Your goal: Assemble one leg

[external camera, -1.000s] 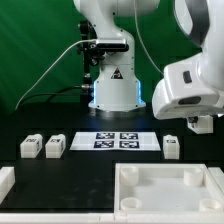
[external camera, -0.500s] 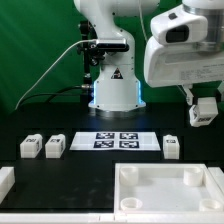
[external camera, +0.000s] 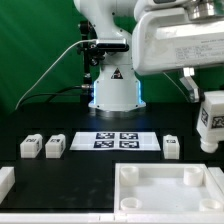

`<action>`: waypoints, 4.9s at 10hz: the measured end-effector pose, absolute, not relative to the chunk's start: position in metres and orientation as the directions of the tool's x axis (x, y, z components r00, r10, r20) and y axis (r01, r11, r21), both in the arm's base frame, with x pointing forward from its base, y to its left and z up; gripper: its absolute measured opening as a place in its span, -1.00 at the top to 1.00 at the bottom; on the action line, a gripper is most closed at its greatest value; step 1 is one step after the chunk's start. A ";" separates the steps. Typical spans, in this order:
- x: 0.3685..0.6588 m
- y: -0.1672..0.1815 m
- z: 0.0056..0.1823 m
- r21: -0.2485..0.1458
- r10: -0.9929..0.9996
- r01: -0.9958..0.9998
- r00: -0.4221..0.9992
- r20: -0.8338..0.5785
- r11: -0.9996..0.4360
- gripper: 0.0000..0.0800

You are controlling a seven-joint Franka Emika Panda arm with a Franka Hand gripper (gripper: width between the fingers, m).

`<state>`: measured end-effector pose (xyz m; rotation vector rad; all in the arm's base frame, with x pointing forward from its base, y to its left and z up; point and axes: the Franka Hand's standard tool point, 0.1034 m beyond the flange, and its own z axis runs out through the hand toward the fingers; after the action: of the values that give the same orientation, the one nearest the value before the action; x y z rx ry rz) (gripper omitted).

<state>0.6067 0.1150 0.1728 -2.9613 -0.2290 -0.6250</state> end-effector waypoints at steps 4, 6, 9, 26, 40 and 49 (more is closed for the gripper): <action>0.602 0.112 0.167 -0.067 0.108 0.165 0.856 0.506 -0.984 0.27; 0.611 0.104 0.142 -0.046 0.129 0.182 0.834 0.536 -0.982 0.27; 0.620 0.098 0.116 -0.042 0.130 0.183 0.824 0.551 -0.982 0.27; 0.614 0.114 0.087 -0.061 0.098 0.160 0.820 0.564 -0.985 -0.12; 0.625 0.111 0.085 -0.153 -0.056 0.014 0.895 0.442 -0.988 -0.62; 0.620 0.127 0.083 -0.194 -0.019 -0.022 1.000 -0.020 -0.981 0.20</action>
Offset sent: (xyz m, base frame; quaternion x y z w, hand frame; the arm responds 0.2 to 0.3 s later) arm 0.0000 0.0000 0.0000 0.0000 0.0000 0.0000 1.0000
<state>0.6200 0.1270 0.0834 -2.9454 0.0306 0.0269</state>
